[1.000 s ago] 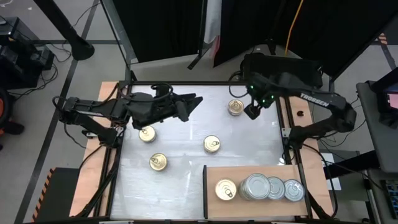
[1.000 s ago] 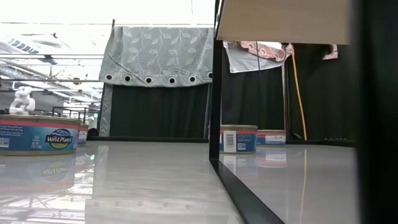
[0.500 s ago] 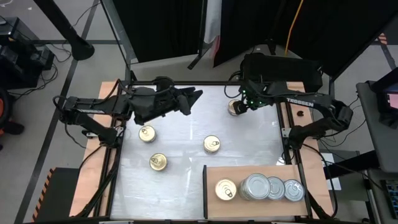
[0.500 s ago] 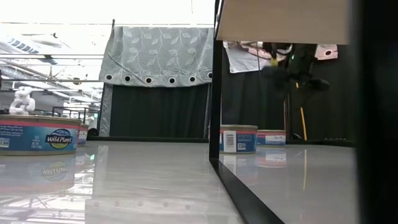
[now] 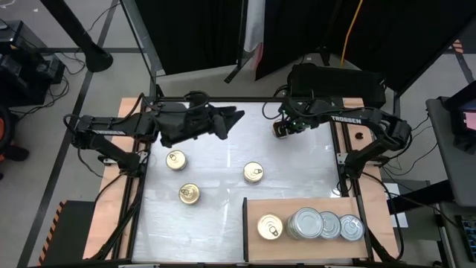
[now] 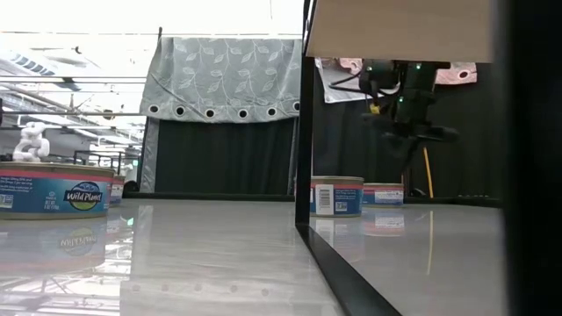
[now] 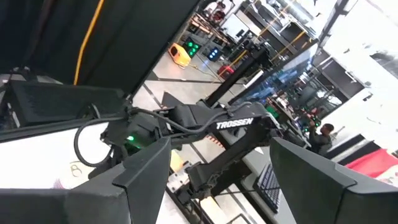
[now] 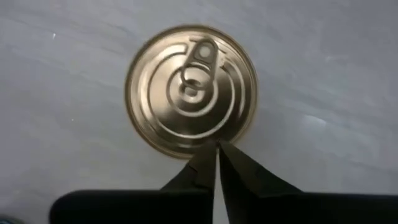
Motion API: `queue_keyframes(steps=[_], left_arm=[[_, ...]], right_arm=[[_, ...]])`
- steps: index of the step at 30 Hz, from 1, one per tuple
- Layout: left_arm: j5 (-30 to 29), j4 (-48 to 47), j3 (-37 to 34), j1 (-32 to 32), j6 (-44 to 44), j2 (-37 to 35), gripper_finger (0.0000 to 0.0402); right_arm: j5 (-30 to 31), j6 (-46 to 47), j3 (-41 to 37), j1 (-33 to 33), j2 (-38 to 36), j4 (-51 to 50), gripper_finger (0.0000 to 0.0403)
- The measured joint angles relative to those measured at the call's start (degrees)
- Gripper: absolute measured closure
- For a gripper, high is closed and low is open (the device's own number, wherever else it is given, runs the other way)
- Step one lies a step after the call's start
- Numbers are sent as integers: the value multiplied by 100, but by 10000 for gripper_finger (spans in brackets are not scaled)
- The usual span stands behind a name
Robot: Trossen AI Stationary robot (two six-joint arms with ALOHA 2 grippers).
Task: Stack canned seafood by type on shelf
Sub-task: Stack the blue-pink tuna can on top of the other blue-pink tuna can on the shelf
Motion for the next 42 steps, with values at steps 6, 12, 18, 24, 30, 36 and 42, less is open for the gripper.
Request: queue_keyframes(steps=[6, 12, 18, 24, 30, 36, 42], left_arm=[[66, -19, 0, -63, 0, 0, 127], [115, -126, 0, -74, 17, -1, 127], [202, -127, 0, -81, 20, -2, 127], [202, -127, 0, -125, 7, -2, 127], [200, -127, 0, -176, 7, -2, 127], [200, -129, 2, -190, 2, -2, 127], [200, -129, 2, -190, 0, -2, 127]], right_arm=[[110, 118, 0, 0, 0, 49, 319], [380, 145, 2, 0, 93, 109, 302], [473, 107, 2, 0, 295, 152, 346], [499, 82, 2, 0, 415, 212, 386], [471, 50, 30, 12, 610, 214, 396], [441, 52, 2, 13, 487, 171, 397], [426, 75, -4, 53, 153, -168, 397]])
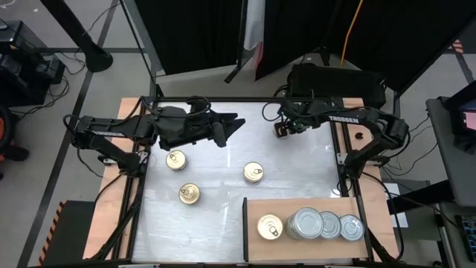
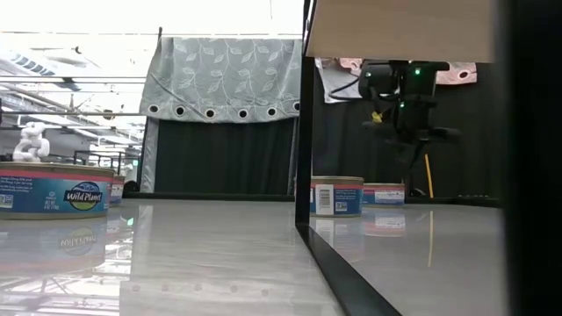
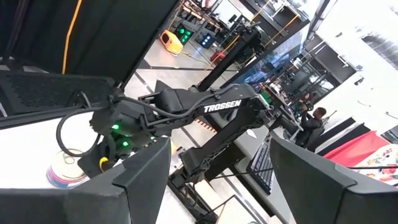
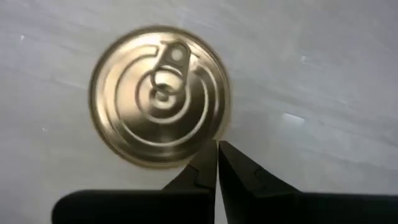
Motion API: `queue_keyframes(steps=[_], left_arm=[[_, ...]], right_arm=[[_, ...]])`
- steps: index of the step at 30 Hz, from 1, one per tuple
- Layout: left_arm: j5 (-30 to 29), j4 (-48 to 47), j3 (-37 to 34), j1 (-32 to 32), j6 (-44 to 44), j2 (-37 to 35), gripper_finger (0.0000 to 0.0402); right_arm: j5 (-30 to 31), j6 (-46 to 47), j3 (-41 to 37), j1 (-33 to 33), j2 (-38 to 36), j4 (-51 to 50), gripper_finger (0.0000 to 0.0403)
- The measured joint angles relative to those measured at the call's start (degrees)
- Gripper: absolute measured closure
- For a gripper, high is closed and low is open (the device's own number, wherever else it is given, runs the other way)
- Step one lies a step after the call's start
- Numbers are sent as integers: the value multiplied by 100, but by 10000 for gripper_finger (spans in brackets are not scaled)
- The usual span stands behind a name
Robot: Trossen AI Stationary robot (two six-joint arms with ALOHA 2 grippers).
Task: Stack canned seafood by type on shelf
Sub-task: Stack the blue-pink tuna can on top of the other blue-pink tuna can on the shelf
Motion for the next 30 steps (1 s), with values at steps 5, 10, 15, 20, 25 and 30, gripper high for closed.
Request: queue_keyframes(steps=[5, 10, 15, 20, 25, 30], left_arm=[[0, 0, 0, 2, 35, 0, 127], [0, -2, 0, 2, 37, 0, 127], [0, 0, 0, -29, 9, 0, 127], [-2, 0, 0, -67, 6, 0, 127], [-1, 0, 0, -70, 4, -2, 127], [-2, 0, 0, -70, 2, 0, 127]], right_arm=[[13, -20, 0, 113, 4, 49, 397], [35, -42, -13, 133, 70, 224, 397], [53, -18, -186, 96, 76, 242, 397], [97, 63, -340, 109, 48, 400, 397], [77, 63, -350, 111, 52, 348, 397], [11, 11, -395, 179, 91, -34, 397]])
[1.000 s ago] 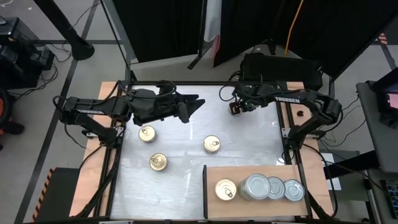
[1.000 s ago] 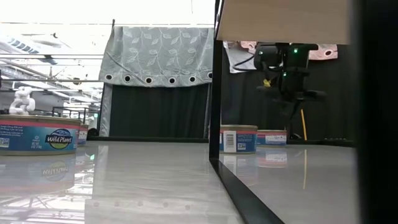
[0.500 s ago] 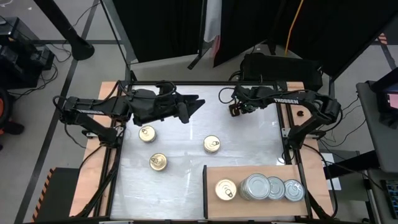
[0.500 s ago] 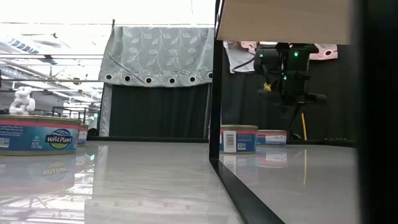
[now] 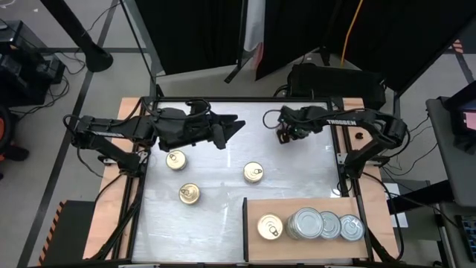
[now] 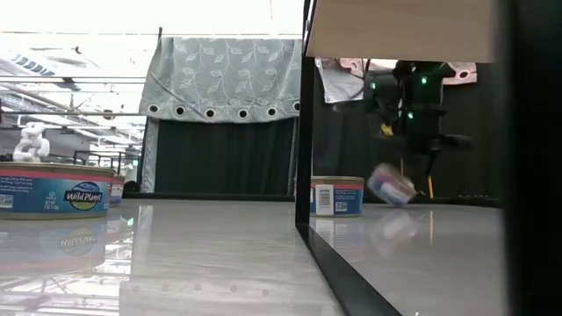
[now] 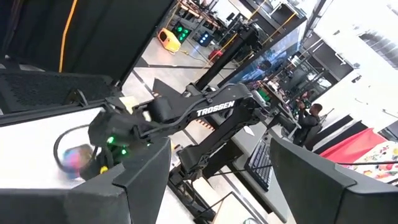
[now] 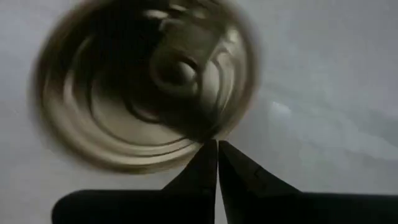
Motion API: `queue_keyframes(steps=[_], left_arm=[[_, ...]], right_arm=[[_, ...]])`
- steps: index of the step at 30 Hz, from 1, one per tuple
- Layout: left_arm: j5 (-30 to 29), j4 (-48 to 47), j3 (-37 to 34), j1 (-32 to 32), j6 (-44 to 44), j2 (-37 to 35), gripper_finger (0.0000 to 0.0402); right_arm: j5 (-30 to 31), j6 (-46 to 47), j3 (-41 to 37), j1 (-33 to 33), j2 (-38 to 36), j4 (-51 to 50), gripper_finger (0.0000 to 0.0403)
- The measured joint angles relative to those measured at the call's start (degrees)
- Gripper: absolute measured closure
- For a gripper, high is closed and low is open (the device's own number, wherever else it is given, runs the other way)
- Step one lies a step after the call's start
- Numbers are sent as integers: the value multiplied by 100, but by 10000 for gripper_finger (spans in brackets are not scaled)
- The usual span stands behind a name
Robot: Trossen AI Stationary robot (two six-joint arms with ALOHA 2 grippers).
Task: Stack canned seafood by type on shelf
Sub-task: Stack the blue-pink tuna can on top of the other blue-pink tuna can on the shelf
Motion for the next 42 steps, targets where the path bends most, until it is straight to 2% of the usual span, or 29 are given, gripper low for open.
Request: queue_keyframes(steps=[11, 15, 18, 22, 26, 30, 32, 34, 42], left_arm=[[0, -35, 0, 0, 72, -2, 127], [0, -48, 0, 0, 160, -2, 127], [0, -45, 0, 0, 162, -2, 127], [0, -29, 0, 0, 158, -2, 127], [0, 6, 0, 0, 157, -2, 127], [0, 7, 0, 2, 157, -2, 127], [0, 7, 0, 2, 155, -2, 127], [0, 15, 0, 1, 155, -2, 127], [-2, 57, 0, -182, 151, -2, 127]], right_arm=[[-18, 264, -393, 512, -146, -804, 397], [-478, -138, -342, 685, -750, -954, 389], [-745, -663, -148, 785, -1298, -1294, 368], [-780, -1083, 175, 796, -1953, -1894, 307], [-563, -2102, 244, 741, -2321, -1877, 201], [-385, -3521, 244, 511, -2091, -1796, 74], [-251, -4012, 244, 395, -1882, -1583, 29], [-245, -4329, 244, 274, -1665, -1347, 11], [-315, -4498, 244, -22, -890, -559, 15]])
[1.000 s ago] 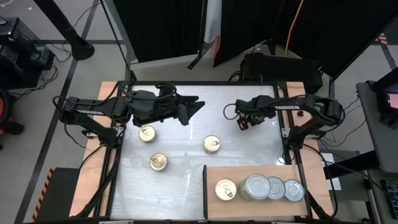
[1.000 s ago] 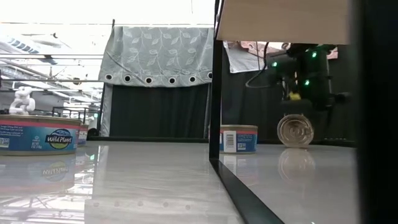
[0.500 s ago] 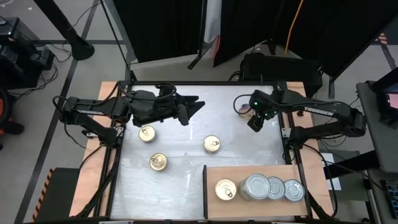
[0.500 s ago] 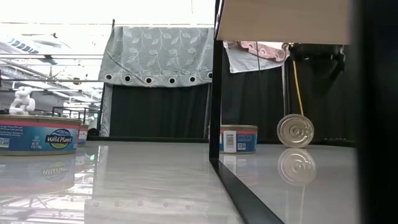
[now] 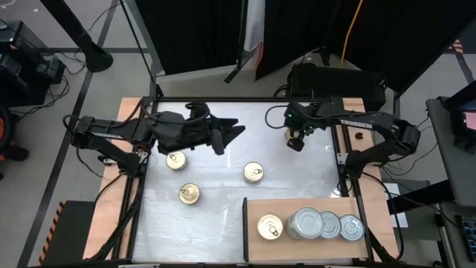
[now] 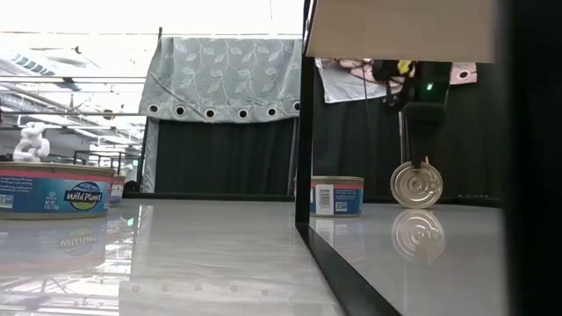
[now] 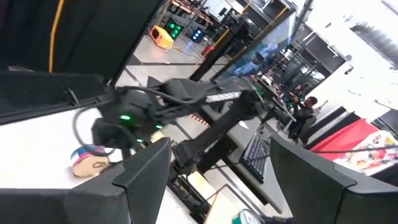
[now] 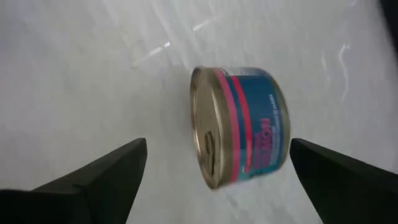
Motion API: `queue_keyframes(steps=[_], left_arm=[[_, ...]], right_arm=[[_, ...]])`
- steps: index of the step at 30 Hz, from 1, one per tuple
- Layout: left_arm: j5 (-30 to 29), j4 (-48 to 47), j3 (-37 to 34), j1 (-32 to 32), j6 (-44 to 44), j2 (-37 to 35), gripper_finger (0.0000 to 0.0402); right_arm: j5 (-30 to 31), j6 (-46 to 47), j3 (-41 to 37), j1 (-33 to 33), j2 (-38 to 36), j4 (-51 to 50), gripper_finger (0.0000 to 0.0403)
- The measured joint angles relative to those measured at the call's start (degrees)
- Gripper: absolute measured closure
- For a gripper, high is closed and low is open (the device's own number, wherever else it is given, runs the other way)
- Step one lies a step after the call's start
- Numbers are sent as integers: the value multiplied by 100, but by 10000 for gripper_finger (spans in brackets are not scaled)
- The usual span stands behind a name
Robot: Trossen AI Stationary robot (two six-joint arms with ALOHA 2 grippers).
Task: Stack canned seafood by type on shelf
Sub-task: Stack the blue-pink tuna can on top of the other blue-pink tuna can on the shelf
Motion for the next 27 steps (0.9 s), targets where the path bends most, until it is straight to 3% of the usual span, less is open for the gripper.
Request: queue_keyframes(steps=[6, 9, 16, 22, 27], left_arm=[[-22, -2, 0, -133, -2, 0, 127], [-24, -1, 0, -147, -2, 0, 127], [-24, -7, 0, -143, 33, 0, 127], [-26, -9, 0, -143, 135, 0, 127], [-94, -9, 0, -143, 176, 0, 127]], right_arm=[[-308, -100, -18, -242, 595, 133, 15], [-479, -135, 0, -274, 659, 245, 38], [-441, 112, -4, -278, 615, 199, 138], [-702, 1403, -4, -108, 94, -536, 229], [-694, 2564, -2, 73, -369, -579, 334]])
